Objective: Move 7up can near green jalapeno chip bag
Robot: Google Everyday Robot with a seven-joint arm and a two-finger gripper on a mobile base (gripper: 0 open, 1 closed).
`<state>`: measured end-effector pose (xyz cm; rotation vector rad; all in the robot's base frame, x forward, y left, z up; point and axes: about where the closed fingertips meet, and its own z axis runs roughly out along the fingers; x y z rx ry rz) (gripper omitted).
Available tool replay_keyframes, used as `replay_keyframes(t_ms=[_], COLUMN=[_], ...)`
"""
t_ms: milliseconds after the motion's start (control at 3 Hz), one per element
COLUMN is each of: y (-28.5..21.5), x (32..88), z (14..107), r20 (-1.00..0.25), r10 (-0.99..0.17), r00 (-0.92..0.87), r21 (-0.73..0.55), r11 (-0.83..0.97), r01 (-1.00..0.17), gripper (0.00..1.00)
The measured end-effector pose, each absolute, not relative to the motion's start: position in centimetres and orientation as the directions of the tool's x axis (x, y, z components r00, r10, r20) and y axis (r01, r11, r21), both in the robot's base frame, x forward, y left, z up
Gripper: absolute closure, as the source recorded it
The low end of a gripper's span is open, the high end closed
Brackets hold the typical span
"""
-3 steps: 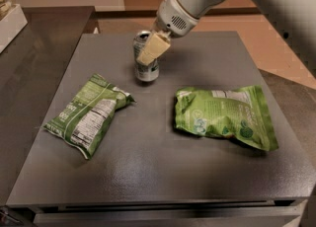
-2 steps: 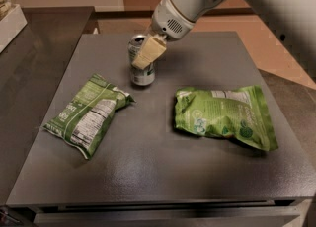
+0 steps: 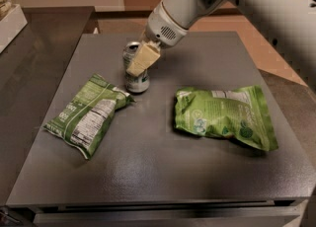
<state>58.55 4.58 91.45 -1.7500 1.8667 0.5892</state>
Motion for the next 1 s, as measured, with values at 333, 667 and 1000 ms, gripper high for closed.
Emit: replay_keyframes(t_ms=[333, 667, 1000], y=[4.66, 4.85, 5.00], x=[58.48, 58.44, 58.40], z=[90.80, 90.70, 90.61], r20=[-0.629, -0.629, -0.629], r10=[-0.776, -0.776, -0.777], r00=[-0.047, -0.046, -0.044], r21=[-0.025, -0.023, -0.021], r11=[0.081, 0.077, 0.074], r01=[-0.996, -0.997, -0.997], gripper=[0.36, 0.12, 0.00])
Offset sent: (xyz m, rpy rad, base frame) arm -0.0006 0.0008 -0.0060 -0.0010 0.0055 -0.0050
